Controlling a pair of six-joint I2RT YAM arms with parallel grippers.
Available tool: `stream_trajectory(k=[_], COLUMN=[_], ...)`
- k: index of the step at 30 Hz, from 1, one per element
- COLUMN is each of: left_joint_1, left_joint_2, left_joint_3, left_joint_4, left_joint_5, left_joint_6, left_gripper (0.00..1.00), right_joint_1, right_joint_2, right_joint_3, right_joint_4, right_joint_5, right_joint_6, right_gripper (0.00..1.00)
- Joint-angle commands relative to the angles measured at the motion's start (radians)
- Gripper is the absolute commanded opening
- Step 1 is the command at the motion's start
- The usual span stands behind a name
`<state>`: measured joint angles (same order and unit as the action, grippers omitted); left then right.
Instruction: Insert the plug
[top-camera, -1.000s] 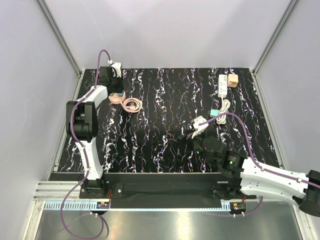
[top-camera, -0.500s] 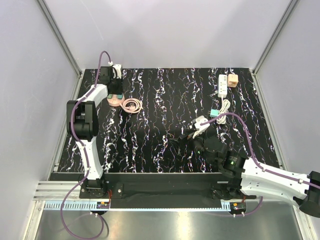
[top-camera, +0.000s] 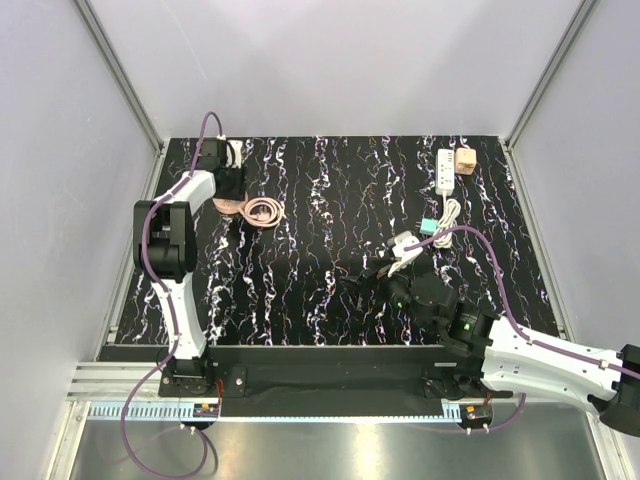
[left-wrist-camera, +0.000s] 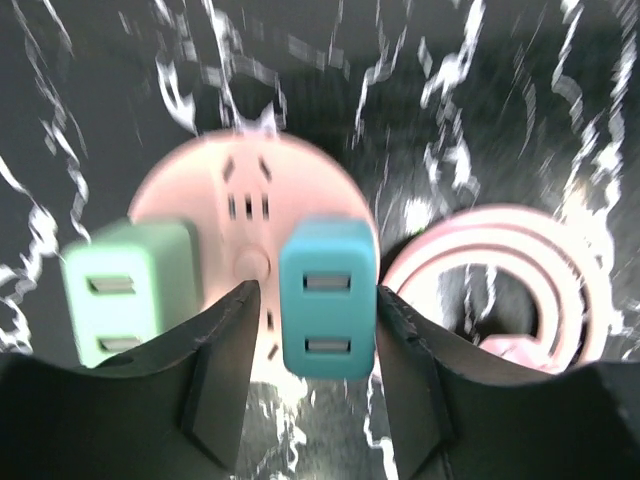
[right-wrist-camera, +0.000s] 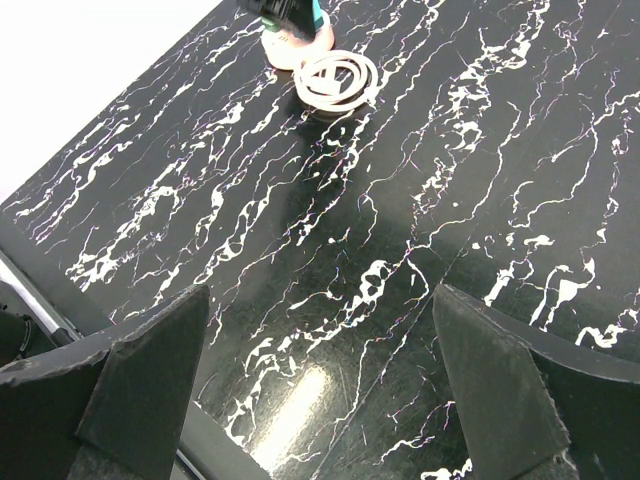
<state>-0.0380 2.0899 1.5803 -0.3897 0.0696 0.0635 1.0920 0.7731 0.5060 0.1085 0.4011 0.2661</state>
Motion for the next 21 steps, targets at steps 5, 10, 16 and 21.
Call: stream_trajectory(k=[5, 10, 16, 21], left_joint_1=[0.004, 0.003, -0.003, -0.008], left_joint_2=[-0.076, -0.082, -0.057, -0.03], left_joint_3=[0.0, 0.04, 0.116, 0.156], left_joint_4=[-0.029, -0.055, -0.112, -0.132], left_joint_5=[-0.008, 0.009, -0.007, -0.01], left_joint_6=[0.004, -0.007, -0.004, 0.001], left_gripper=[0.58, 0.64, 0.66, 0.66], right_joint_1=[-0.006, -0.006, -0.006, -0.006], right_joint_2=[-0.026, -0.026, -0.024, -0.024], right_joint_3=[-0.003, -0.004, -0.003, -0.001], right_joint_4=[0.037, 0.037, 0.037, 0.037], right_joint_5=[0.019, 0.022, 0.021, 0.022], right_joint_6=[0.001, -0.001, -0.004, -0.004], right_gripper=[1.0, 1.0, 1.0, 1.0])
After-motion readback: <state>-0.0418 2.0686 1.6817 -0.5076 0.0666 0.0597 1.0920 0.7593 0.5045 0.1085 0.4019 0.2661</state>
